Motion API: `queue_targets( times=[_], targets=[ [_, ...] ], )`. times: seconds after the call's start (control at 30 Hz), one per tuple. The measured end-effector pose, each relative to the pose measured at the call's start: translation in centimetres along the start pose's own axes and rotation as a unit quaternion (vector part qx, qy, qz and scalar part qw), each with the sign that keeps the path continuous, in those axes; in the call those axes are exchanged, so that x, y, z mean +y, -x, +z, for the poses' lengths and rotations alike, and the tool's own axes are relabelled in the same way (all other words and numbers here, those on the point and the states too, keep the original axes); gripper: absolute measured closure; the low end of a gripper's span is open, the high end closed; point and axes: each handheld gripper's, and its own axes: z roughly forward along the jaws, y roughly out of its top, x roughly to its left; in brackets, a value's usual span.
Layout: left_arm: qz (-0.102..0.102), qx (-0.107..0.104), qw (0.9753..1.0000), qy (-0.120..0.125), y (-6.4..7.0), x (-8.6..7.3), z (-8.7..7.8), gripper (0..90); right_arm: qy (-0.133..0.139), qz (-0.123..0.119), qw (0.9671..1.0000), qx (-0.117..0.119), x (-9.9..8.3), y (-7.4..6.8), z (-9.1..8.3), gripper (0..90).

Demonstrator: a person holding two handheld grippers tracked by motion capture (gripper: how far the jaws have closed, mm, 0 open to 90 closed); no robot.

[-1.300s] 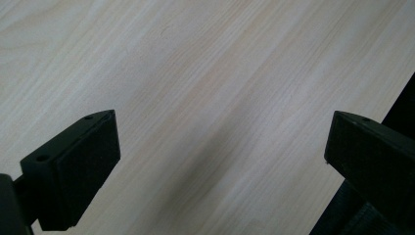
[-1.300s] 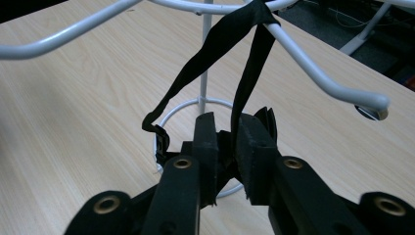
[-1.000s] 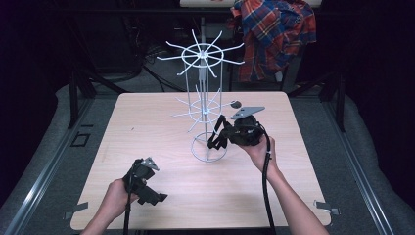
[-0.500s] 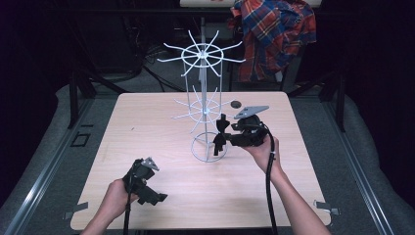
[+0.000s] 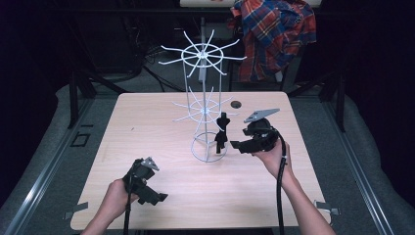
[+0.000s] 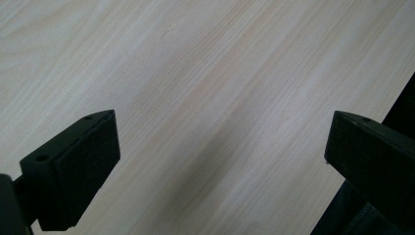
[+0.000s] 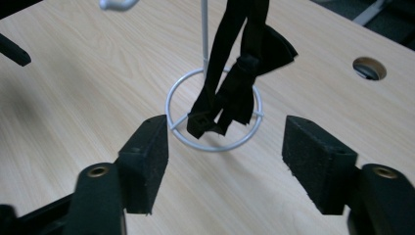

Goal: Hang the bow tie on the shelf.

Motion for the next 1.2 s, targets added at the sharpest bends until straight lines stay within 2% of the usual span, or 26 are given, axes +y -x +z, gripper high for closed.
queue_targets(
  times=[0.17, 0.27, 0.37, 0.53, 0.7, 0.87, 1.0, 1.03, 1.07, 1.1, 1.13, 1.2],
  targets=[
    [0.003, 0.001, 1.0000, 0.003, 0.1, 0.0, -0.1, 0.1, -0.010, -0.001, 0.9999, -0.001, -0.6, 0.1, -0.4, 25.9],
    [0.003, 0.001, 1.0000, 0.006, 0.2, 0.0, -0.2, 0.1, -0.028, 0.004, 0.9996, -0.004, -1.3, 0.1, -0.6, 21.6],
    [0.003, 0.002, 1.0000, 0.005, 0.1, 0.0, -0.2, 0.1, -0.035, 0.008, 0.9993, -0.009, -1.8, 0.2, -0.6, 20.7],
    [0.007, 0.000, 0.9999, 0.008, 0.2, 0.1, -0.2, 0.1, -0.057, 0.022, 0.9981, -0.011, -3.4, 0.3, -1.0, 16.5],
    [0.011, -0.001, 0.9999, 0.010, 0.3, 0.1, -0.2, 0.1, -0.070, 0.022, 0.9972, -0.014, -4.3, 0.2, -1.0, 15.0],
    [0.009, -0.011, 0.9999, 0.010, 0.1, 0.0, -0.2, 0.1, -0.086, 0.018, 0.9958, -0.027, -6.3, 0.0, -1.0, 14.0],
    [0.004, -0.009, 0.9999, 0.008, 0.0, 0.0, -0.1, 0.1, -0.114, 0.011, 0.9927, -0.040, -7.5, -0.3, -0.8, 10.9],
    [0.003, -0.005, 1.0000, 0.008, 0.0, 0.0, -0.1, 0.0, -0.130, 0.006, 0.9903, -0.048, -8.2, -0.5, -0.6, 9.0],
    [0.003, -0.005, 1.0000, 0.008, 0.0, 0.0, -0.1, 0.1, -0.140, 0.004, 0.9891, -0.046, -8.5, -0.6, -0.4, 8.8],
    [0.003, 0.000, 1.0000, 0.005, 0.1, 0.1, -0.1, 0.2, -0.140, 0.004, 0.9891, -0.046, -8.5, -0.6, -0.4, 8.8],
    [0.005, 0.021, 0.9997, -0.012, 0.2, 0.2, 0.1, 0.8, -0.164, -0.005, 0.9852, -0.048, -8.8, -0.7, 0.2, 8.0],
    [0.010, 0.028, 0.9992, -0.026, 0.4, 0.3, 0.4, 1.8, -0.173, -0.005, 0.9840, -0.043, -9.0, -0.7, 0.9, 7.6]
  ],
)
